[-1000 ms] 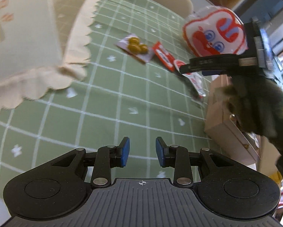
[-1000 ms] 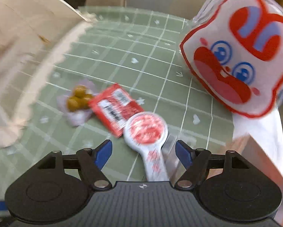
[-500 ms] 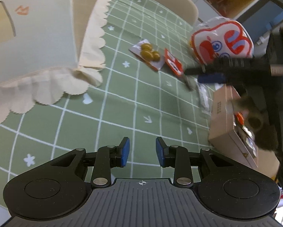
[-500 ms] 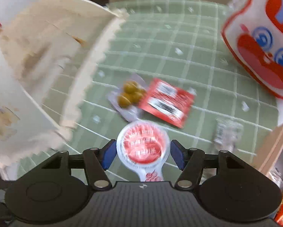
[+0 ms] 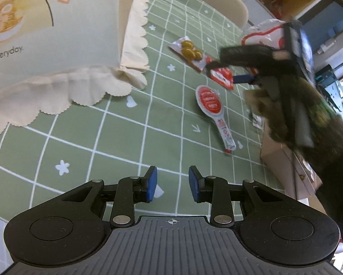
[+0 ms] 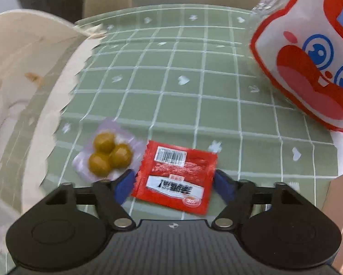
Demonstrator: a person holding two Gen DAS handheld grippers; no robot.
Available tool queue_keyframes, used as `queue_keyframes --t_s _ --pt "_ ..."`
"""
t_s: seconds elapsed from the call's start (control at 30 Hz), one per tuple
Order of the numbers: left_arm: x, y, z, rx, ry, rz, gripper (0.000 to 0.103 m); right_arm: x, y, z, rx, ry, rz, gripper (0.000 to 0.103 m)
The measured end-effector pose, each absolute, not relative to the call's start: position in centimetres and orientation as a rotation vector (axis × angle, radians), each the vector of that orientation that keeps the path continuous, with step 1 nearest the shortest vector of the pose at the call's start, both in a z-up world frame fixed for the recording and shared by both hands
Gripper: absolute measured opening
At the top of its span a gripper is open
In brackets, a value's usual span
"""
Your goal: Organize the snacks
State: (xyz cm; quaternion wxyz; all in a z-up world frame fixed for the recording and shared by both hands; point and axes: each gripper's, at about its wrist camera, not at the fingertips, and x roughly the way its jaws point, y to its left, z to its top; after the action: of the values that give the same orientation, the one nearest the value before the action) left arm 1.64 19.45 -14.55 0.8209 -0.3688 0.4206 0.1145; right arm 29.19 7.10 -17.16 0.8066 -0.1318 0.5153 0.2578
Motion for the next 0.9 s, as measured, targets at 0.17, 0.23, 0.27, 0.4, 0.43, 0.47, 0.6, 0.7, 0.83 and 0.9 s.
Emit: queue_keyframes --t_s 0.17,0.23,0.27,0.4,0.43,0.47,0.6,0.7,0.83,0.9 --pt "3.2 19.9 -13.9 -0.755 0.876 0.226 0.034 25.8 4.5 -15.9 -0.291 1.172 0.621 0.002" --pt "4.4 19.9 -13.4 -0.727 0.866 0.218 0.034 24.1 2.9 -16.3 -0.278 1.209 0.617 0.002" --pt "5.0 20.0 -13.2 -0.713 0.859 0.216 0.034 23.3 2.1 -16.4 -0.277 1.22 0.617 0.002" --pt "9.3 21.2 -12.2 -0.621 0.83 0.222 0.034 19.3 0.3 -15.8 -0.334 1.135 0.632 0.002" --pt "11.1 21.6 -11.8 -0.573 0.827 0.223 0.034 18.6 0.0 -15.5 -0.347 1.108 0.633 0.002" --pt "12.8 21.8 -11.6 -0.529 0.825 0.219 0.034 17.6 -0.4 -14.9 -0.35 1.078 0.639 0.003" --pt "19.5 22.5 -11.5 -0.313 0.833 0.204 0.034 14.5 -2.5 -13.1 -0.337 1.004 0.676 0.031" --pt "23.4 23.2 -12.3 -0.195 0.878 0.217 0.034 12.2 -4.6 -12.3 -0.369 0.935 0.673 0.053" --pt "26.0 23.4 -14.1 -0.1 0.927 0.162 0.034 10.7 -6.9 -13.0 -0.41 0.941 0.638 0.054" --pt "26.6 23.4 -14.3 -0.079 0.913 0.129 0.037 10.3 -8.2 -13.6 -0.388 0.974 0.614 0.056"
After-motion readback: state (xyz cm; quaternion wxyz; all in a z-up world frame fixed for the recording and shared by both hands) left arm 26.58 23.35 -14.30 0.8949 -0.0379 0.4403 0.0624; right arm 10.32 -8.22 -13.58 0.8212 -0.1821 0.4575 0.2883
